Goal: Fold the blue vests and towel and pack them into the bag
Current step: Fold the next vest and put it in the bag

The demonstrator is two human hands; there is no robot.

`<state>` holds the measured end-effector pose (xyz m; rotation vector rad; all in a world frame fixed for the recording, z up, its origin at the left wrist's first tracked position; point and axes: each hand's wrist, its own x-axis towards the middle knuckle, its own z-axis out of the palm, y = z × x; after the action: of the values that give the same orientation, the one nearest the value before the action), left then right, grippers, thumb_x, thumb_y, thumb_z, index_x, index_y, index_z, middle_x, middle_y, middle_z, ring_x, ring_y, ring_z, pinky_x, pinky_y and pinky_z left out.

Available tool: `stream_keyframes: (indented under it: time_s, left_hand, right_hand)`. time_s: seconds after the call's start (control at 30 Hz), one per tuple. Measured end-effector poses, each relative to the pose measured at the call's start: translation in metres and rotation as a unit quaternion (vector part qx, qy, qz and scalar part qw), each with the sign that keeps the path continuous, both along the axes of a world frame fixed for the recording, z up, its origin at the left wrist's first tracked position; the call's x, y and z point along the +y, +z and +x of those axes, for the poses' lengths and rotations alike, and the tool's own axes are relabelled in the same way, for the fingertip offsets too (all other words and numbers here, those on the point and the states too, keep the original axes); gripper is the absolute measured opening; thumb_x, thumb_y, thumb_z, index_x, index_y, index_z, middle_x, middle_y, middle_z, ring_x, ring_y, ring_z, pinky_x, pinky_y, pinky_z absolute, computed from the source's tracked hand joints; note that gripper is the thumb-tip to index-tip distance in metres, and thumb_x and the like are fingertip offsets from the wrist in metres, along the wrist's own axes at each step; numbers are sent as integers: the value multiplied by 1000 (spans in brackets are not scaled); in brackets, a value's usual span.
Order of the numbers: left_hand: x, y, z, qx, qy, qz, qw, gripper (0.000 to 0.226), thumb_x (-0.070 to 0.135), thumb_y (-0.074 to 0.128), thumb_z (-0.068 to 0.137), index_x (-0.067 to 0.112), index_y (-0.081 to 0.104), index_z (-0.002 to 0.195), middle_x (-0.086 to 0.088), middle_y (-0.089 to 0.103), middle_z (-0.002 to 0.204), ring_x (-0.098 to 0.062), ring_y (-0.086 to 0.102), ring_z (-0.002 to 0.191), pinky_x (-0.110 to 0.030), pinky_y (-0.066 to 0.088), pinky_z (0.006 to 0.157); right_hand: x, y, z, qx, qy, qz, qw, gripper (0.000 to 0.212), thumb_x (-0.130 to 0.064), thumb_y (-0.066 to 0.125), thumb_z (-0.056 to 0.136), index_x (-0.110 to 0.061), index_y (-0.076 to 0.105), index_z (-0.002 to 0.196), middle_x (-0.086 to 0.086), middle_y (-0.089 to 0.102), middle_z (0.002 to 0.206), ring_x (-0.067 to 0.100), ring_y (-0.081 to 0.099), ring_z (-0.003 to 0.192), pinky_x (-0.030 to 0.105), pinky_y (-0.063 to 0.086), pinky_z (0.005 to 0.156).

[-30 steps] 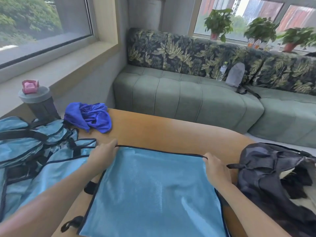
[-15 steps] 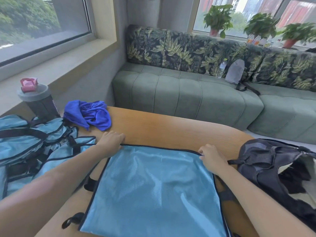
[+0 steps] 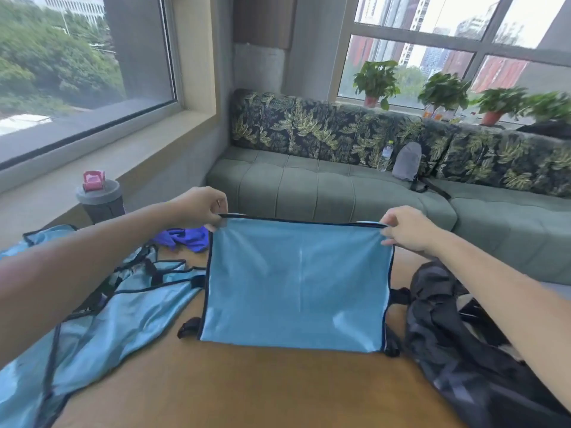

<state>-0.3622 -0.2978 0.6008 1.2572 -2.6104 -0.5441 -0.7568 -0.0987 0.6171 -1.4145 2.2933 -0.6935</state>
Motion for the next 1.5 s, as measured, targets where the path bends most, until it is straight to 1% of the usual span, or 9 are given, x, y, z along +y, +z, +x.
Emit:
stream_keyframes:
  time_s: [0.1,0.23,0.4,0.57,0.77,0.9,1.07,1.27,1.5]
  left_hand:
    - [6,38,-2,70,18,-45,996,18,3,76,82,16,64,84,-1,70,77,-18,70,67,-28,57,72]
    - [20,59,-2,117,19,-119,986,18,3,73,87,14,60,94,-1,65,88,-27,63,76,-23,44,62]
    - [60,24,16,138,-33,-219,965,20,0,70,87,13,58,94,7,58,81,-21,51,73,-33,36,67]
    - [119,-98,52,118,-37,-170,978,18,9,62,84,21,51,90,4,58,86,-25,57,79,-39,50,69]
    - [206,-210,90,9,-76,-75,994,10,15,50,86,22,45,92,6,50,85,-20,50,77,-43,49,64]
    - [221,-208,97,11,-84,-40,996,17,37,45,93,27,55,102,12,57,101,-11,55,95,-34,49,80]
    - [204,-189,87,30,-35,-67,997,19,31,45,107,27,61,117,15,54,106,-5,52,93,-17,39,73]
    - [176,-195,84,-22,-7,-1,1000,35,4,49,97,21,66,122,2,67,112,-22,63,104,-37,52,87]
    - [213,-185,64,-19,-42,-13,999,23,17,49,103,22,64,120,8,68,106,-16,65,98,-28,49,78]
  right_hand:
    - [3,33,2,51,-21,-80,995,8,-2,61,97,-8,64,93,13,68,103,29,72,91,47,57,89]
    - [19,48,7,144,-26,-177,973,12,-10,57,98,-21,63,99,-1,68,103,23,59,100,38,46,83]
    - [59,-2,20,141,1,-218,966,18,-1,58,95,-19,59,96,-2,64,99,21,56,92,32,39,74]
    - [127,-118,50,118,-18,-136,984,23,0,66,89,-19,69,100,3,71,103,27,66,97,33,49,84]
    - [217,-235,92,144,24,-26,989,33,2,61,90,-29,67,99,-6,66,110,18,65,108,26,48,92]
    - [232,-247,103,196,33,-13,980,34,2,57,94,-10,69,124,3,61,138,20,47,139,30,38,110]
    - [240,-235,135,161,-5,-52,986,33,-7,59,96,-9,65,129,1,62,131,17,50,126,34,43,106]
    - [229,-241,140,116,4,4,993,46,-23,45,105,-14,45,150,-3,43,154,11,31,145,25,25,119]
    - [171,-217,78,163,18,76,984,37,-14,43,104,-8,54,139,10,54,141,25,47,132,37,40,107]
